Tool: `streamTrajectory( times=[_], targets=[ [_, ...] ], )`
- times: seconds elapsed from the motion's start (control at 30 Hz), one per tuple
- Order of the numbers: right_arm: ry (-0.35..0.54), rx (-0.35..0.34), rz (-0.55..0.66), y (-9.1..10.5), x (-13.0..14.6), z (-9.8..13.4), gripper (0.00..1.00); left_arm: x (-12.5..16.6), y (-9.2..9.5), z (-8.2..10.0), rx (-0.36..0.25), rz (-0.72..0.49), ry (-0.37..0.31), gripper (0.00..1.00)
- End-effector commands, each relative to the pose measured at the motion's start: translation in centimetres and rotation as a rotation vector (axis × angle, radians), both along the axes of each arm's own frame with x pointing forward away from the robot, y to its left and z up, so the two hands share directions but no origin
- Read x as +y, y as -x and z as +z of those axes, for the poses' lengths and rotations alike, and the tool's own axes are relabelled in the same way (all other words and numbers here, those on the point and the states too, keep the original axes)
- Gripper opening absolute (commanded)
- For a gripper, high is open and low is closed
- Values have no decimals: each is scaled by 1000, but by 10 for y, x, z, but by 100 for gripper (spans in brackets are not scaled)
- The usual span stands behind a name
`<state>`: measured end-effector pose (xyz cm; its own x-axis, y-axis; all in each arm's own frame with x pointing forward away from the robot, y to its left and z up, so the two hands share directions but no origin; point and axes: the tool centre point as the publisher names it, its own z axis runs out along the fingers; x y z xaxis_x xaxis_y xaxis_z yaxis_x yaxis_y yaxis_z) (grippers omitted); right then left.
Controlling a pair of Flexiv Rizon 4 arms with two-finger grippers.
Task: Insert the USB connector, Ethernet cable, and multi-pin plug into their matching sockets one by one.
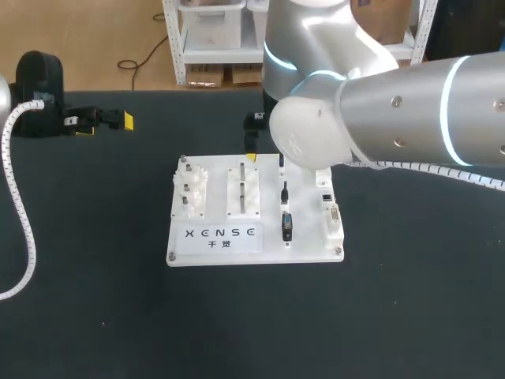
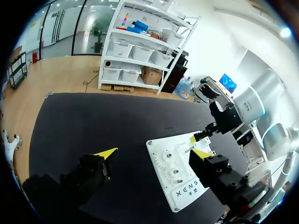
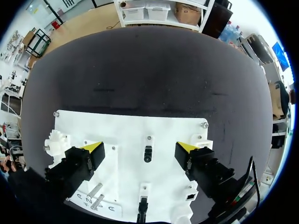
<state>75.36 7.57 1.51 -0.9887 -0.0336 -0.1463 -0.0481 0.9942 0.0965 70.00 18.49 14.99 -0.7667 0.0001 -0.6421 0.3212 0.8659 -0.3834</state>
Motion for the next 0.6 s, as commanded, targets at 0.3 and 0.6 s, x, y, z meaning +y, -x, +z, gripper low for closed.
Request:
streamTrajectory(
  times=[0.3, 0.6],
  targets=[
    [-1, 18, -13, 4, -5, -2, 50, 0, 0, 0, 0, 0, 0, 100],
    [2, 26, -17, 6, -10, -2, 47, 0, 0, 0, 0, 0, 0, 100]
  ],
)
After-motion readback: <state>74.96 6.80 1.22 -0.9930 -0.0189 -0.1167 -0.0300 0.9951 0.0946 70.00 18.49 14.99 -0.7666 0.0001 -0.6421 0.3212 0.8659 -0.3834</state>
